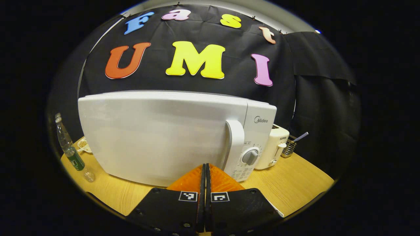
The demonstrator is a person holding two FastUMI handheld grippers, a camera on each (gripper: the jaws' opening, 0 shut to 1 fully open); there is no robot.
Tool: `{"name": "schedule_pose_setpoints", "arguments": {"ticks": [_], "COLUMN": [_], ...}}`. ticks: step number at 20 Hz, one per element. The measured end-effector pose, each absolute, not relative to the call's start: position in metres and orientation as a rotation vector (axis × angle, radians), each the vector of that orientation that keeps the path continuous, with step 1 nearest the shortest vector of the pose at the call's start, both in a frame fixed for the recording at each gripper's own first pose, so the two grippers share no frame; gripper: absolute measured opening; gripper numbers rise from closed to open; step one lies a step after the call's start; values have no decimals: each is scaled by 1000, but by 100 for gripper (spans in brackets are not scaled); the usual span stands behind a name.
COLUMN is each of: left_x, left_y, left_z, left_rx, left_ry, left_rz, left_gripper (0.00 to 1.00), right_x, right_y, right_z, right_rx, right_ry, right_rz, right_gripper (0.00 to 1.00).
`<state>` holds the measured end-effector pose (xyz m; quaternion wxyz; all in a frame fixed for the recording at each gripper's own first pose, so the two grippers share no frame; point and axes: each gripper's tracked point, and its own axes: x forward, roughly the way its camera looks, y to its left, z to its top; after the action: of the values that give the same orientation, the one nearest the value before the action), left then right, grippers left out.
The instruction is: Open the microwave oven with the left hand, put the food in, and close the microwave oven.
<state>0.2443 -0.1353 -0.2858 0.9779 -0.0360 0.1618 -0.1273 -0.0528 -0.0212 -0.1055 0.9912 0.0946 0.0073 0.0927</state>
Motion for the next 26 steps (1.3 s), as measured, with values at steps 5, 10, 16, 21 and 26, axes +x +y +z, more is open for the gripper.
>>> {"name": "schedule_pose_setpoints", "arguments": {"ticks": [5,10,16,21,26], "left_x": [161,89,6,-59,-91], "left_y": [-97,-55,-43,-62,-41], "left_z": [-198,-121,-56,-25,-23], "left_rx": [-66,-46,-10,-106,-67], "left_ry": [205,138,46,-49,-108], "left_rz": [-191,-59,-9,-130,-78], "left_gripper": [32,86,94,92,92], "right_x": [-63,-81,-92,-89,-95], "right_y": [-16,-5,19,16,16], "right_z": [-96,-75,-62,-63,-55], "right_rx": [170,146,144,160,122], "right_ry": [16,-12,-23,-19,-25], "right_rz": [154,126,135,111,111], "right_gripper": [100,100,100,100,100]}}
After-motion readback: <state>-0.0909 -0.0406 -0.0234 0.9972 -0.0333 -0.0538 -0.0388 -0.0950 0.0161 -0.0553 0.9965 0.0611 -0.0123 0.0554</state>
